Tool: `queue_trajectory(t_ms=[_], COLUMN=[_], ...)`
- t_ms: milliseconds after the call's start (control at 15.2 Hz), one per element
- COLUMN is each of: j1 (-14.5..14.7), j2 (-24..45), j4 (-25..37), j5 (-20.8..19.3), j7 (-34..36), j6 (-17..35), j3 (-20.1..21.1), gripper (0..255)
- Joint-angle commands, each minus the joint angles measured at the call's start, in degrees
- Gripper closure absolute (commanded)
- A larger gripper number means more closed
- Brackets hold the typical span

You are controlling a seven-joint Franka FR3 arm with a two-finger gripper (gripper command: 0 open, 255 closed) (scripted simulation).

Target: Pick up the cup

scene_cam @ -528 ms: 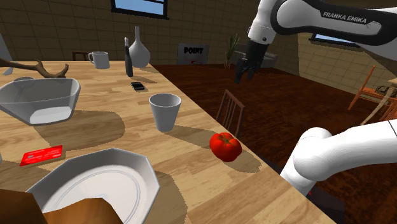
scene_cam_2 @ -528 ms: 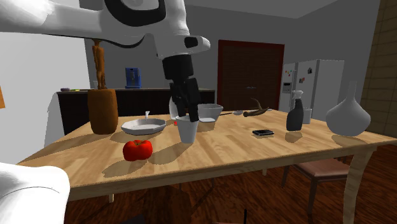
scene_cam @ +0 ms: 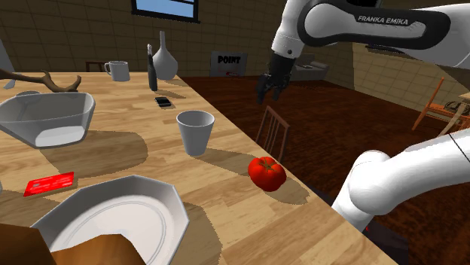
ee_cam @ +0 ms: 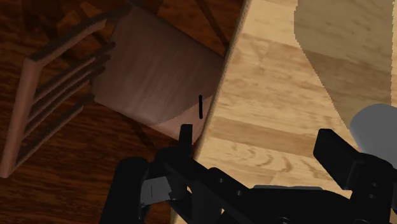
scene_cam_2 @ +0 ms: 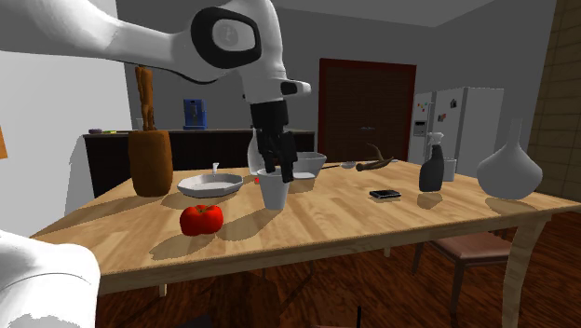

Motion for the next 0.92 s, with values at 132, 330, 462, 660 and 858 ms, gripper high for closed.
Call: queue_trajectory(t_ms=[132, 330, 462, 660, 858], j1=[1.7, 3.0, 3.9, 5.1, 6.3], j2=[5.9, 10.3, 13.3, 17.9, 22.7], j4=[2.6, 4.7, 6.4, 9.3, 12.8], j5=[3.3, 5.7, 7.1, 9.2, 11.0], j7=[1.3, 2.4, 3.0, 3.8, 4.6], j6=[3.6, 6.1, 7.7, 9.9, 11.8], j3=[1.4, 2.6, 3.4, 4.7, 5.9], gripper=[0, 0, 0, 0, 0])
